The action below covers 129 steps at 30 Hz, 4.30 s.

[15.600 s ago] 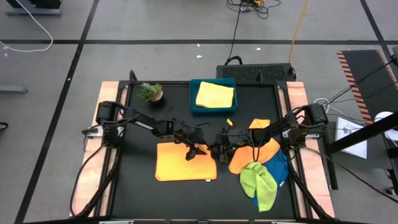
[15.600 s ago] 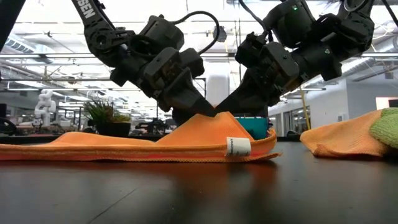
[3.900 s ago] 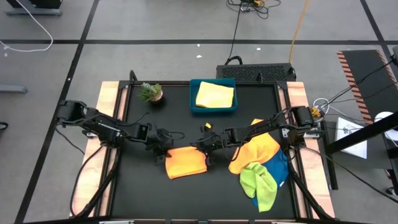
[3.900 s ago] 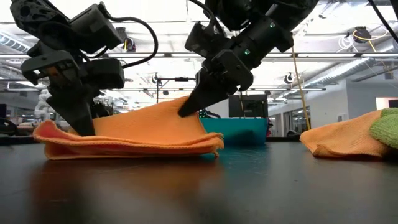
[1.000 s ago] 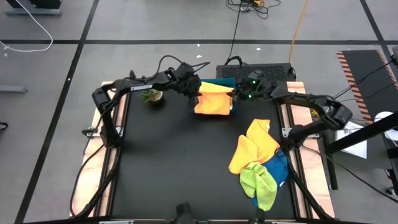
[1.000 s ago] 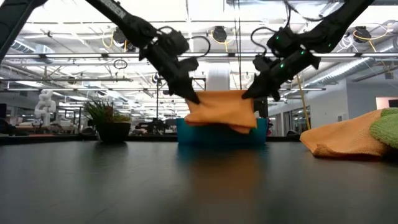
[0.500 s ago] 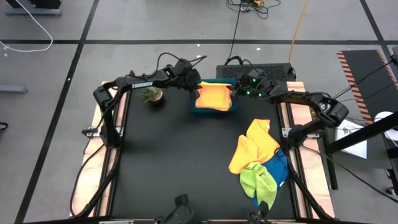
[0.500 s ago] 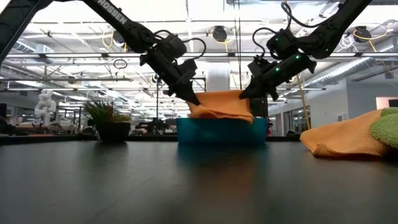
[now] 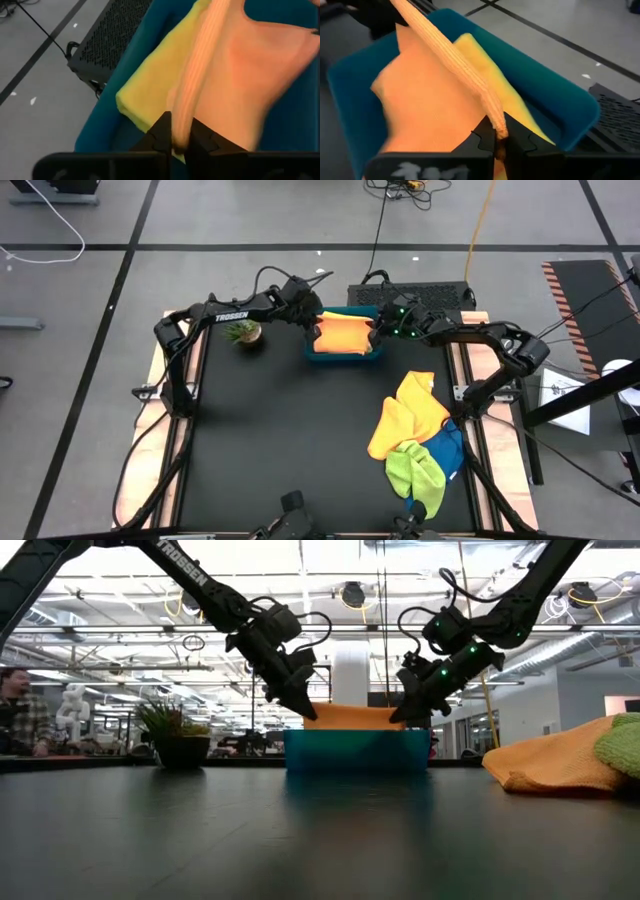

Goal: Fold microfiber towels
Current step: Stack the left orange microfiber cloth on top of the yellow microfiber cloth into the blue bin, then fold the green microfiber cloth

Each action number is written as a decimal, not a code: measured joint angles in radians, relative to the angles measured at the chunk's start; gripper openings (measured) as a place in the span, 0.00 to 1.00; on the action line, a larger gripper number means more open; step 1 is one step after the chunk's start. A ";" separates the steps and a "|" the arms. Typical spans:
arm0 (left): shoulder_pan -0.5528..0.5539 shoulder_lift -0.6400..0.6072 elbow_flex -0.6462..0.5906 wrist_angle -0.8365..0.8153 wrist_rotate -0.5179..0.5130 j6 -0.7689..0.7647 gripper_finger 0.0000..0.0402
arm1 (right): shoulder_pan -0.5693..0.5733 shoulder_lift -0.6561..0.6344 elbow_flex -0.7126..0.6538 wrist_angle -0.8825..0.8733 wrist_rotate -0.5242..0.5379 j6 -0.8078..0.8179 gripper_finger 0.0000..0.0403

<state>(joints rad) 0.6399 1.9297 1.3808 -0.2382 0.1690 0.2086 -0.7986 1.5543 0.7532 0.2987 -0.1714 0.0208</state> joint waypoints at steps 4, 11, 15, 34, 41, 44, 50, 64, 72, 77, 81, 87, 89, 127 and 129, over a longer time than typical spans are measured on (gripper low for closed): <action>0.002 0.000 0.000 -0.003 -0.008 0.003 0.14 | 0.000 0.000 -0.001 0.007 0.008 -0.014 0.06; 0.001 0.000 0.000 -0.002 -0.034 -0.001 0.30 | 0.000 0.000 -0.001 0.036 0.002 -0.024 0.21; 0.001 -0.021 -0.001 -0.014 -0.083 -0.002 0.39 | 0.000 -0.027 -0.001 0.036 0.042 -0.035 0.31; -0.259 -0.392 -0.058 -0.117 -0.032 -0.023 0.35 | 0.248 -0.500 -0.001 -0.188 0.037 -0.134 0.37; -0.453 -0.529 -0.372 0.200 -0.135 -0.120 0.26 | 0.463 -0.595 -0.001 -0.394 0.046 -0.109 0.37; -0.512 -0.589 -0.513 0.369 -0.145 -0.190 0.24 | 0.549 -0.599 -0.001 -0.465 0.076 -0.080 0.37; -0.633 -0.639 -0.737 0.699 -0.145 -0.269 0.23 | 0.737 -0.548 -0.001 -0.510 0.234 -0.022 0.37; -0.851 -0.642 -0.866 0.788 -0.223 -0.298 0.23 | 1.100 -0.323 -0.001 -0.493 0.383 0.310 0.37; -0.891 -0.642 -0.871 0.791 -0.224 -0.291 0.23 | 1.189 -0.328 0.009 -0.511 0.381 0.506 0.37; -0.898 -0.642 -0.871 0.790 -0.224 -0.270 0.23 | 1.274 -0.309 0.078 -0.618 0.407 0.606 0.37; -0.893 -0.642 -0.871 0.799 -0.224 -0.265 0.23 | 1.327 -0.271 0.123 -0.775 0.391 0.748 0.37; -0.881 -0.642 -0.871 0.815 -0.224 -0.264 0.23 | 1.361 -0.205 0.121 -0.921 0.204 0.968 0.37; -0.877 -0.642 -0.871 0.818 -0.229 -0.264 0.23 | 1.368 -0.195 0.121 -0.934 0.164 1.000 0.37; -0.876 -0.641 -0.871 0.818 -0.285 -0.265 0.23 | 1.368 -0.271 0.017 -0.793 0.199 0.986 0.03; -0.876 -0.633 -0.871 0.824 -0.285 -0.265 0.23 | 1.353 -0.287 0.017 -0.723 0.243 0.931 0.01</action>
<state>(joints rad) -0.2359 1.2963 0.5095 0.5855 -0.1165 -0.0566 0.5547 1.2671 0.7704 -0.4244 0.0720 0.9518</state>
